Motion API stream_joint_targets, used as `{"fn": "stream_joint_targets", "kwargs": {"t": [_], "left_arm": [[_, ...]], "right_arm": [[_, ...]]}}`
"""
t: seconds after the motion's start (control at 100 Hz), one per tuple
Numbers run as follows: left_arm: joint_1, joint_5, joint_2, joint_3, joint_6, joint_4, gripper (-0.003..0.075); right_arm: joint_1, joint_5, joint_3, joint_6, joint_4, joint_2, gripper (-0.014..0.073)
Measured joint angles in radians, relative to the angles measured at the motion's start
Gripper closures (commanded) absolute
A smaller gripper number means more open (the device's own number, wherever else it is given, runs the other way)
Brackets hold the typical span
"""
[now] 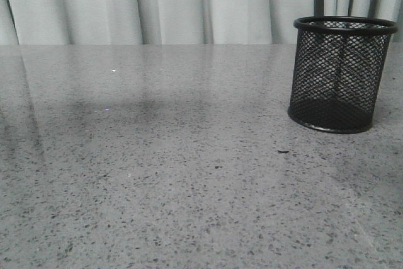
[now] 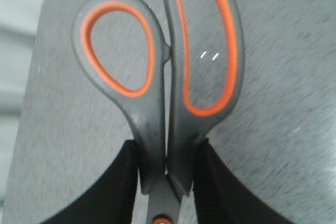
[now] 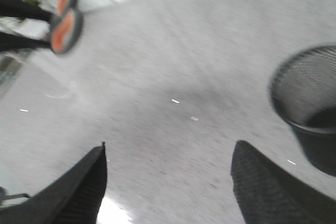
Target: Put scissors into bucket
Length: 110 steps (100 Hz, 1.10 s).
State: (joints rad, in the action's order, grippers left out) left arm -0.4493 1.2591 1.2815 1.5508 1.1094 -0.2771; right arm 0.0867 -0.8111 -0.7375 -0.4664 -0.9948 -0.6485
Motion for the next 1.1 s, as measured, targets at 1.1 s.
{"fn": "stream_joint_targets", "kwargs": {"t": [1.1], "left_arm": [[-0.514, -0.246, 0.057, 0.002, -0.301, 0.17, 0.073]], "right_arm": [[0.0, -0.199, -0.181, -0.216, -0.333, -0.237, 0.0349]]}}
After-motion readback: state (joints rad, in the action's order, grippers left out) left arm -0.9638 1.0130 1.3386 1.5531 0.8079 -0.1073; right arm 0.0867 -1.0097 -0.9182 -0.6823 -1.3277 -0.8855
